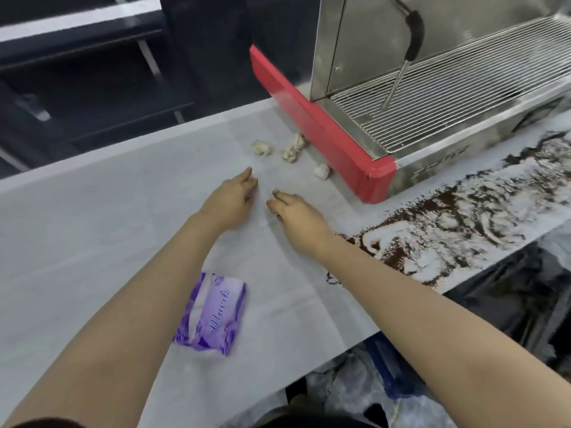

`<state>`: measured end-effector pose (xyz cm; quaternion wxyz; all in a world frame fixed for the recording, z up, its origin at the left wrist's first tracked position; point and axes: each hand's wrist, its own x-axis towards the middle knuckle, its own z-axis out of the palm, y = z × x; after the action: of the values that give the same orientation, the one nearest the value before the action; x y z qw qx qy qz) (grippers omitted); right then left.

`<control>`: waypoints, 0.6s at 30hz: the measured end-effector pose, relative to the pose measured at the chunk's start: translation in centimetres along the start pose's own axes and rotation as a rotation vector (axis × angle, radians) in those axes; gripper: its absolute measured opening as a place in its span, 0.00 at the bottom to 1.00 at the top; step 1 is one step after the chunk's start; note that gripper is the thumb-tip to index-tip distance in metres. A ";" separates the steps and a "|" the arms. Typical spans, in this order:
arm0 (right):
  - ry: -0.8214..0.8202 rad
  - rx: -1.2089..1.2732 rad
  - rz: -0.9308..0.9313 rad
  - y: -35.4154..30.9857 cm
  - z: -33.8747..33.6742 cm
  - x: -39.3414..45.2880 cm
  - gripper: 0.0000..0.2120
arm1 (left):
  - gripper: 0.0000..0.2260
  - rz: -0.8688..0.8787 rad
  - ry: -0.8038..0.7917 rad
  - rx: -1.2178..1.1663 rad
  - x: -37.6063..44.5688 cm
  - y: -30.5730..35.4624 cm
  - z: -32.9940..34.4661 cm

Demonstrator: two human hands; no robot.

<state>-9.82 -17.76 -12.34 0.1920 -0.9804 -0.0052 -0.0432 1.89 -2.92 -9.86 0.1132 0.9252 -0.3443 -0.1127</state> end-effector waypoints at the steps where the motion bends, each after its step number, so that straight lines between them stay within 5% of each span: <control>1: 0.011 -0.010 -0.017 0.0 -0.2 -0.5 0.16 | 0.19 0.015 0.023 -0.012 -0.6 0.4 0.0; 10: 0.315 0.266 0.117 1.2 -3.8 -11.4 0.12 | 0.13 0.152 -0.020 -0.267 -5.6 8.0 -1.3; 18: 0.526 0.291 0.553 8.1 -9.3 -29.6 0.11 | 0.14 0.490 -0.208 -0.481 -7.9 24.8 3.1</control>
<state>-39.87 -28.62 -9.36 0.3279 -0.8630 0.3019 -0.2379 -20.04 -16.40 -4.64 0.3158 0.7456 -0.5293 -0.2535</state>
